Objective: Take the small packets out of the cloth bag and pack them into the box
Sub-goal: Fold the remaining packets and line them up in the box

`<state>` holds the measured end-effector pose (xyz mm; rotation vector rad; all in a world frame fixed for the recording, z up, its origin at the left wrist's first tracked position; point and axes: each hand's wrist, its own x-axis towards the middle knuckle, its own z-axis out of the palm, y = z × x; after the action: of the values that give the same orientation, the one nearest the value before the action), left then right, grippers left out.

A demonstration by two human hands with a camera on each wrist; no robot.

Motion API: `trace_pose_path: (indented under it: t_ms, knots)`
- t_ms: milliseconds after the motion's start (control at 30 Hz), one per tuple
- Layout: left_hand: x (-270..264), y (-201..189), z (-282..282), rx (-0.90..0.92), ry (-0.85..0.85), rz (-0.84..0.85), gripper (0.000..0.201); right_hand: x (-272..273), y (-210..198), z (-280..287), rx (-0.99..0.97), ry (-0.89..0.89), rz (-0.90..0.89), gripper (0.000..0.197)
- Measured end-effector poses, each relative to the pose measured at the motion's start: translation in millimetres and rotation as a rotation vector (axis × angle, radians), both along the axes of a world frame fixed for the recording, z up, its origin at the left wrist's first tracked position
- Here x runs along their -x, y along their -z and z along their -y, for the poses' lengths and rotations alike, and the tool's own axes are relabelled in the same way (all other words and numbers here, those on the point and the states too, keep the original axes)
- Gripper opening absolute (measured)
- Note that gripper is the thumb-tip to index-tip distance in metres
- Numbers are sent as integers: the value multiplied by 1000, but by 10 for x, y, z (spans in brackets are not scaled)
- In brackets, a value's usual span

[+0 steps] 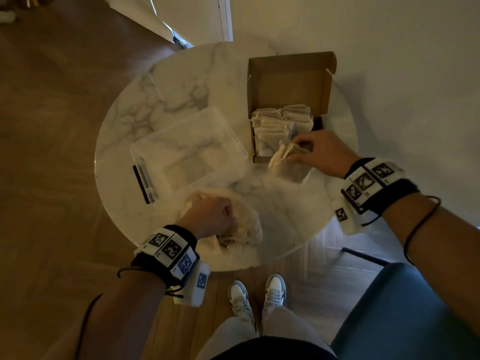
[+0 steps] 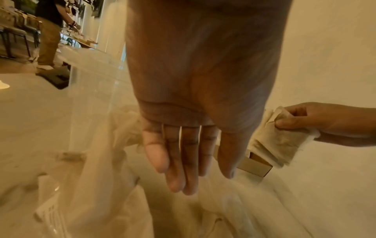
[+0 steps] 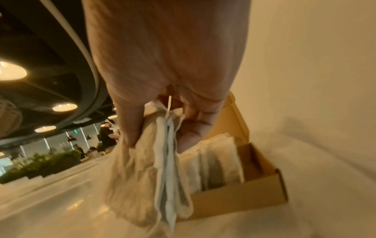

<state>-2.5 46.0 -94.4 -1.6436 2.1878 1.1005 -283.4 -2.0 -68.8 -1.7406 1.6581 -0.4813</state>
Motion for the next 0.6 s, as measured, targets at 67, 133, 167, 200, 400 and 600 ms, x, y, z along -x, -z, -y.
trace_pose_path:
  t_ms: [67, 133, 167, 200, 400, 600]
  knots:
    - [9, 27, -24, -7, 4, -1, 21, 160, 11, 188, 38, 65, -68, 41]
    - [32, 52, -49, -28, 8, -11, 22, 277, 62, 372, 58, 115, -146, 43]
    - [39, 65, -55, -28, 16, -14, 22, 319, 99, 459, 59, 124, -194, 44]
    - [37, 78, -56, -21, 22, -15, 22, 346, 137, 535, 57, 119, -252, 46]
    - [-28, 137, -29, -24, -34, -92, 17, 363, 360, 811, -25, 0, -476, 48]
    - [-51, 194, -5, -24, -74, -124, 14, 344, 457, 992, -153, -161, -402, 54]
